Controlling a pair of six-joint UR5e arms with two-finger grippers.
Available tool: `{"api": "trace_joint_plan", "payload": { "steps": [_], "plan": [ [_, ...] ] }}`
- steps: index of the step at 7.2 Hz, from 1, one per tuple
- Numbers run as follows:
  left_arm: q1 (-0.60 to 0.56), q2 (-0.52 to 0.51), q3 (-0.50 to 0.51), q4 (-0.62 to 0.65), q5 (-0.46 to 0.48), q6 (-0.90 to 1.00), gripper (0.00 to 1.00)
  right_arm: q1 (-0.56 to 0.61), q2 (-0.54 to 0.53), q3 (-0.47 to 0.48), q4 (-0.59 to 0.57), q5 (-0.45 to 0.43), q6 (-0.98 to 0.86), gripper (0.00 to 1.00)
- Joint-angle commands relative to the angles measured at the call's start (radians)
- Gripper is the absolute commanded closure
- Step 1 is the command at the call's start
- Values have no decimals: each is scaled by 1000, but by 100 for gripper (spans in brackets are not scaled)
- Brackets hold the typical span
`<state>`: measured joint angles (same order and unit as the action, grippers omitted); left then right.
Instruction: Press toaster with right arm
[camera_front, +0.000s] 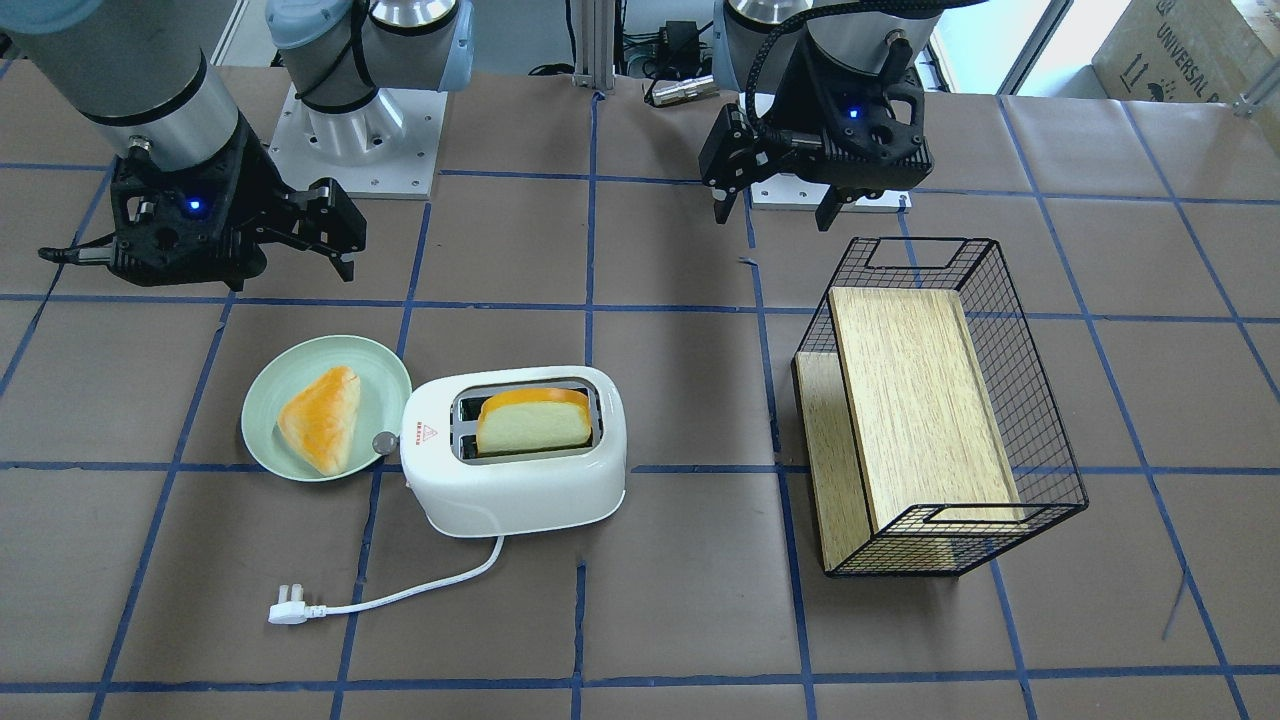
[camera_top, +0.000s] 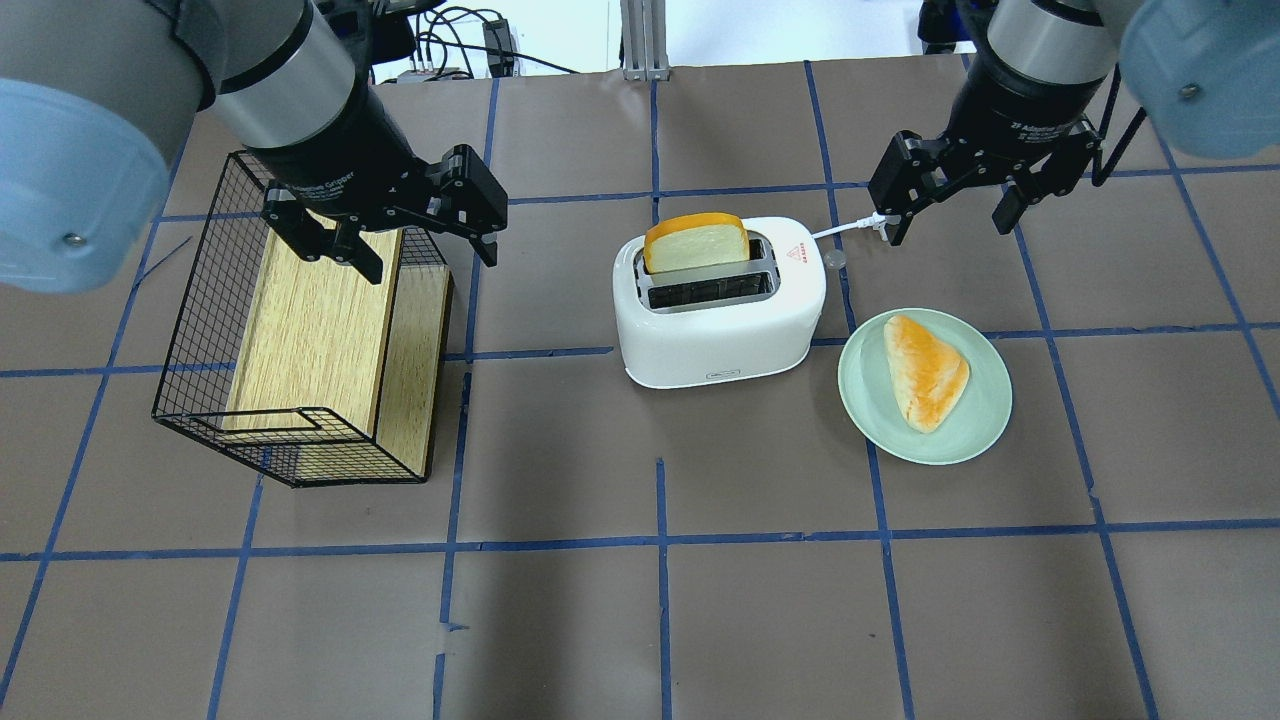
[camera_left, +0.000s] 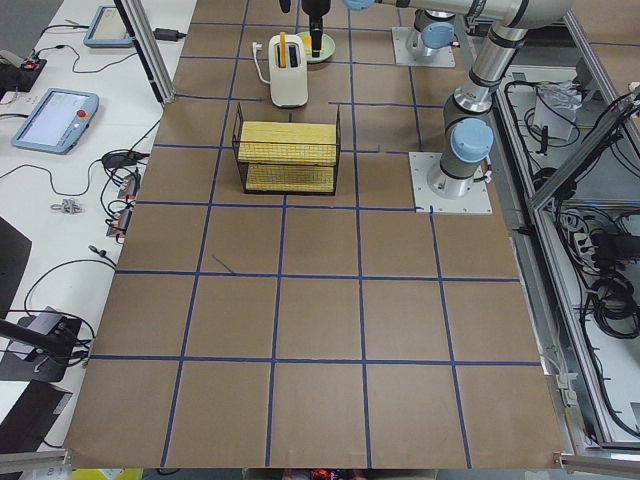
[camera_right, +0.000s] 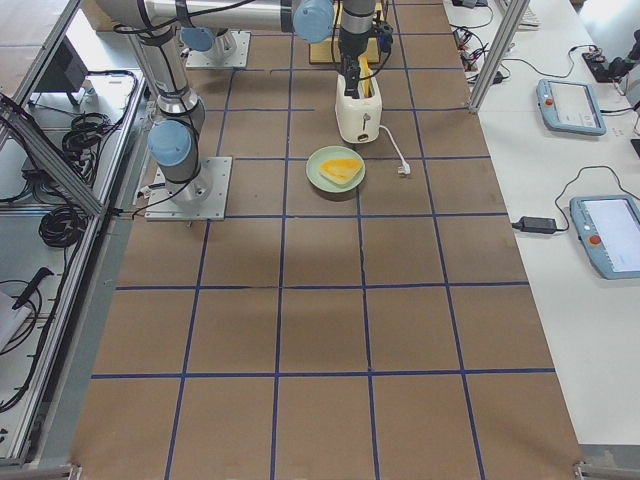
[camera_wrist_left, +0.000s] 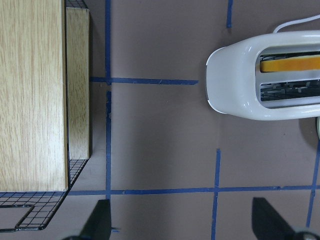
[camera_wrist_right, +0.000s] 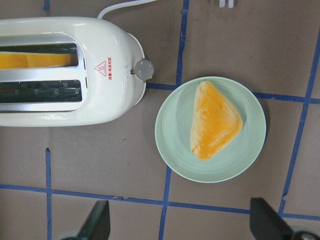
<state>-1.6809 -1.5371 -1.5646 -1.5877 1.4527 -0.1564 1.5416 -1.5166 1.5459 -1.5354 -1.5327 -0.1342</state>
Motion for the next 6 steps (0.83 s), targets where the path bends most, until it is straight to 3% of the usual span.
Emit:
{"api": "trace_joint_plan", "payload": {
  "steps": [1,6],
  "plan": [
    [0,0,0,0,0,0,0,0,1,0,-2,3,-5,0],
    [0,0,0,0,0,1,0,0,0,-6,-3,3,-51,0]
  ]
}}
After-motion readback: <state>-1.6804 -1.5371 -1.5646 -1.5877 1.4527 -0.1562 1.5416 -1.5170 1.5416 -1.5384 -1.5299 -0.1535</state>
